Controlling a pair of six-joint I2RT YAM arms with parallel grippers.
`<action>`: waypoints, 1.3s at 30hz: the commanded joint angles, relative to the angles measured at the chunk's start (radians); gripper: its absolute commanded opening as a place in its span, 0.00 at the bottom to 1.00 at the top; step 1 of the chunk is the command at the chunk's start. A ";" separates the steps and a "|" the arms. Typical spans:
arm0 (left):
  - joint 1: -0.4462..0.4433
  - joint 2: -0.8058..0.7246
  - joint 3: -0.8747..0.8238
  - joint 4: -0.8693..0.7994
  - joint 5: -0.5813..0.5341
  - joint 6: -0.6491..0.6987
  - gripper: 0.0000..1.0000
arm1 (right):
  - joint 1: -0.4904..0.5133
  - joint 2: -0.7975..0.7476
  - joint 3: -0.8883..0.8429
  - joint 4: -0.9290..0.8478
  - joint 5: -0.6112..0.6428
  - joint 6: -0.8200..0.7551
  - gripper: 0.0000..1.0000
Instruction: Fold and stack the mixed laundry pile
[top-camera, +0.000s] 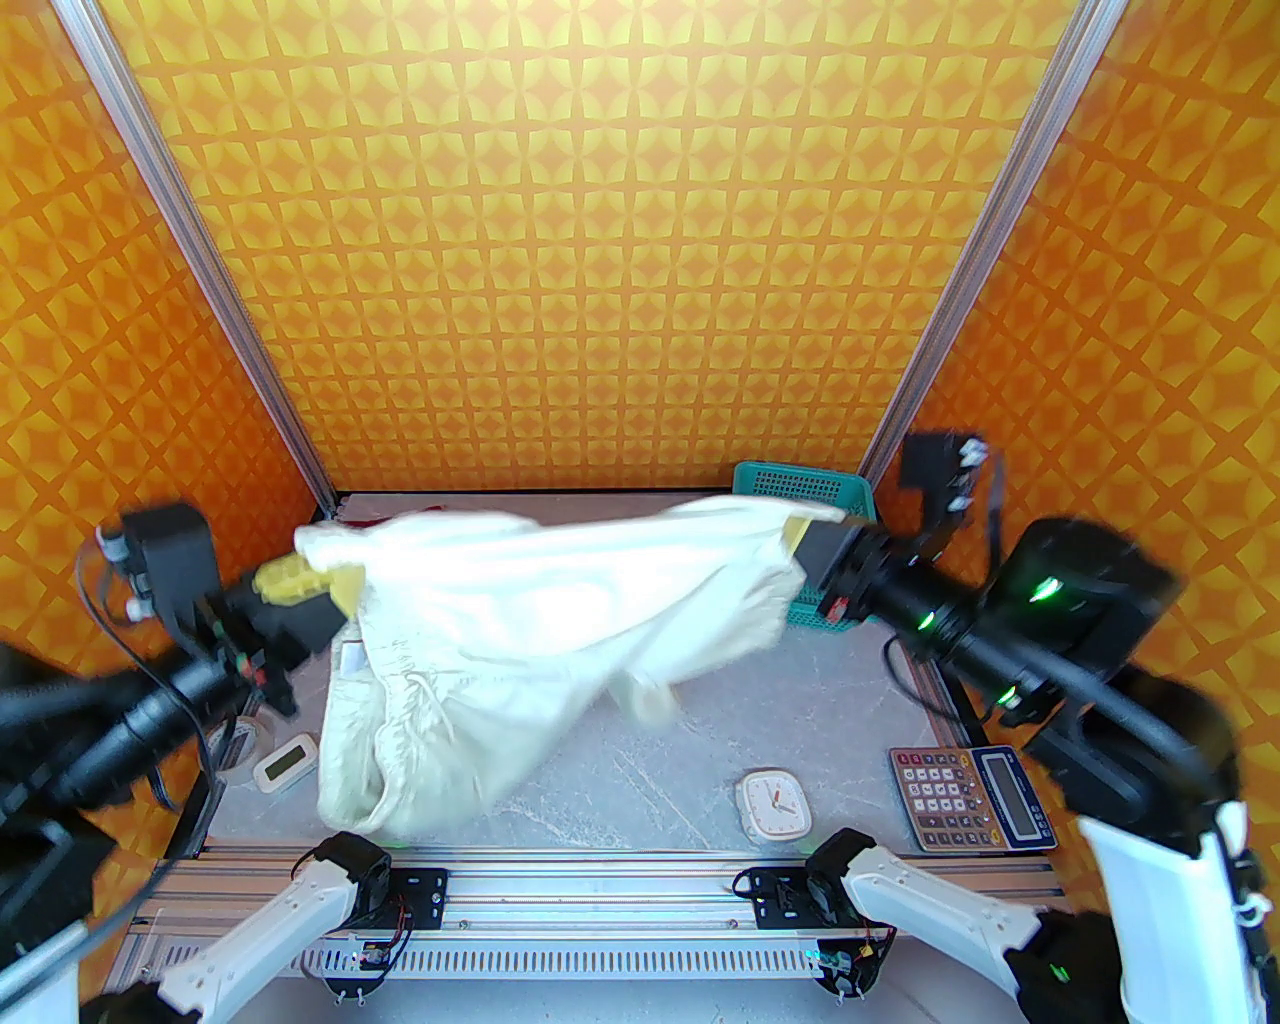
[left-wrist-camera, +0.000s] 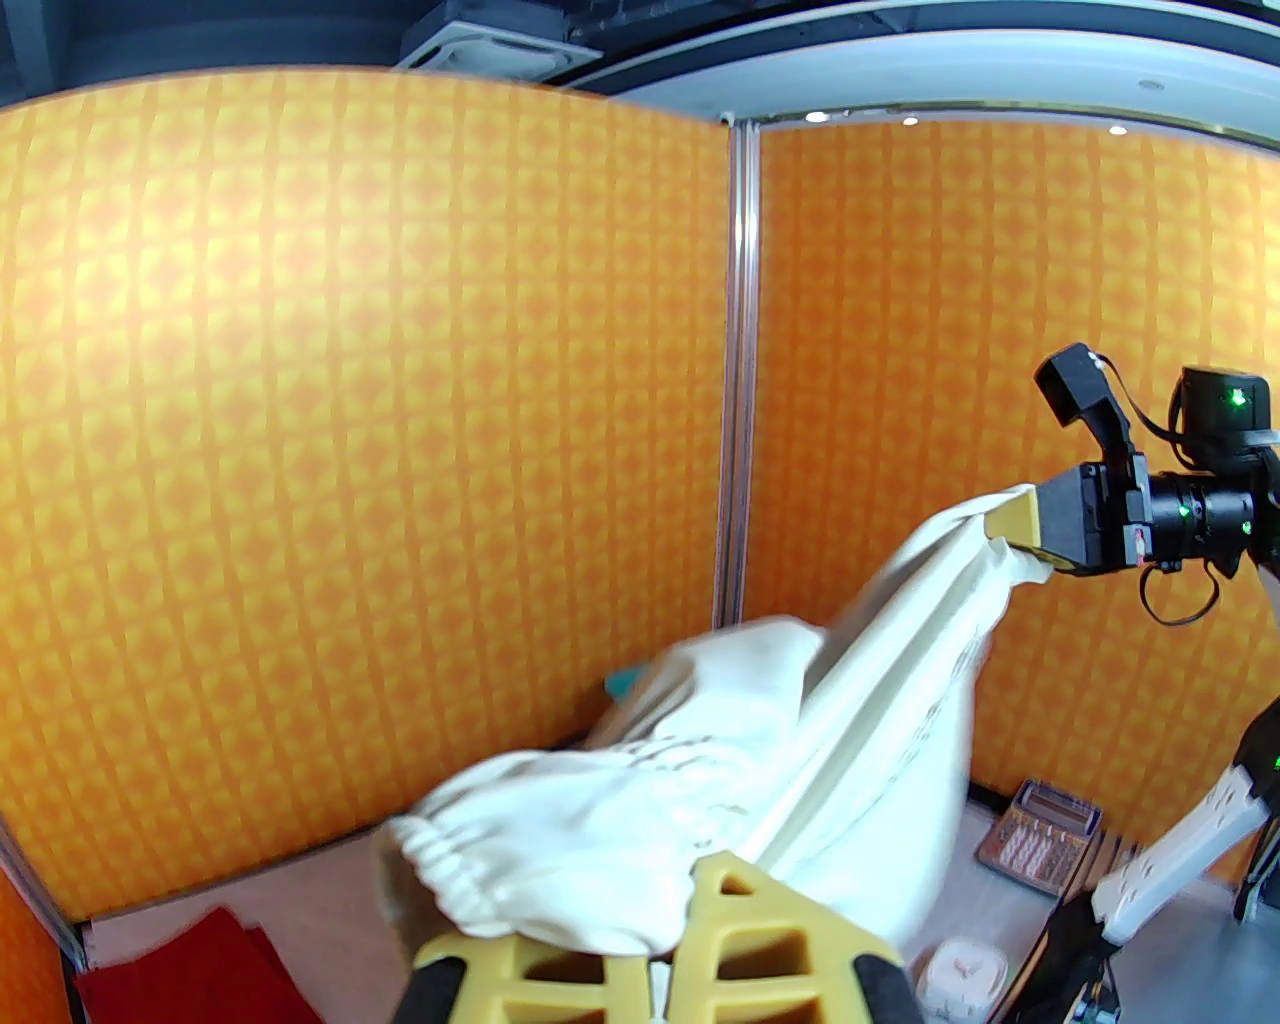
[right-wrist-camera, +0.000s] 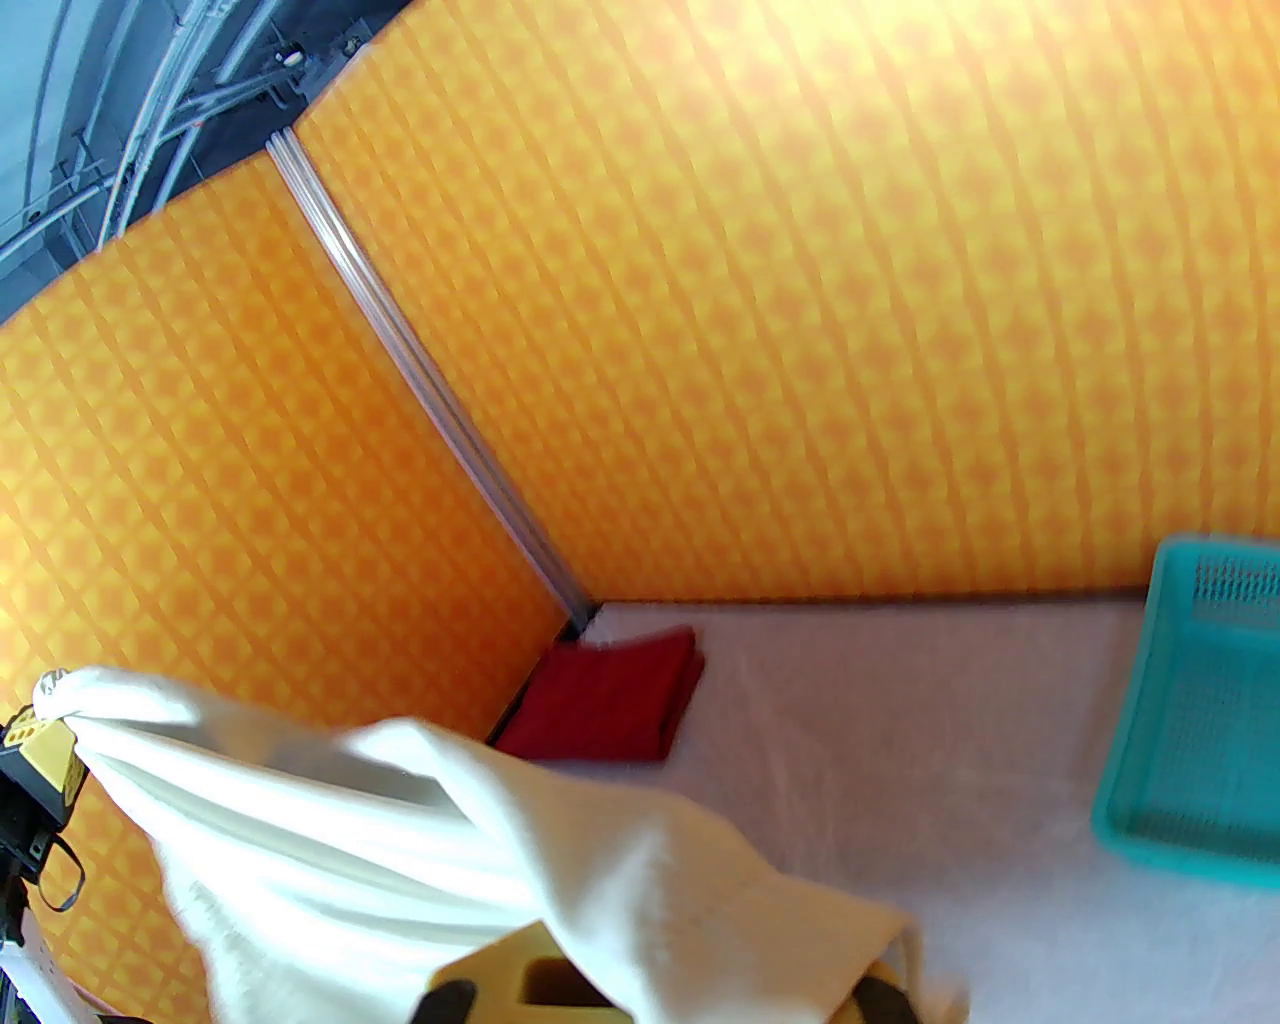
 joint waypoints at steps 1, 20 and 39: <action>0.025 0.256 0.125 -0.200 -0.134 -0.004 0.00 | -0.027 0.142 0.031 -0.129 0.147 -0.077 0.00; 0.308 0.794 -0.447 0.422 -0.058 -0.152 0.77 | -0.237 0.865 -0.385 0.533 -0.368 0.000 0.68; 0.315 0.619 -1.021 0.438 -0.060 -0.319 0.45 | 0.047 0.654 -0.878 0.591 -0.201 0.137 0.43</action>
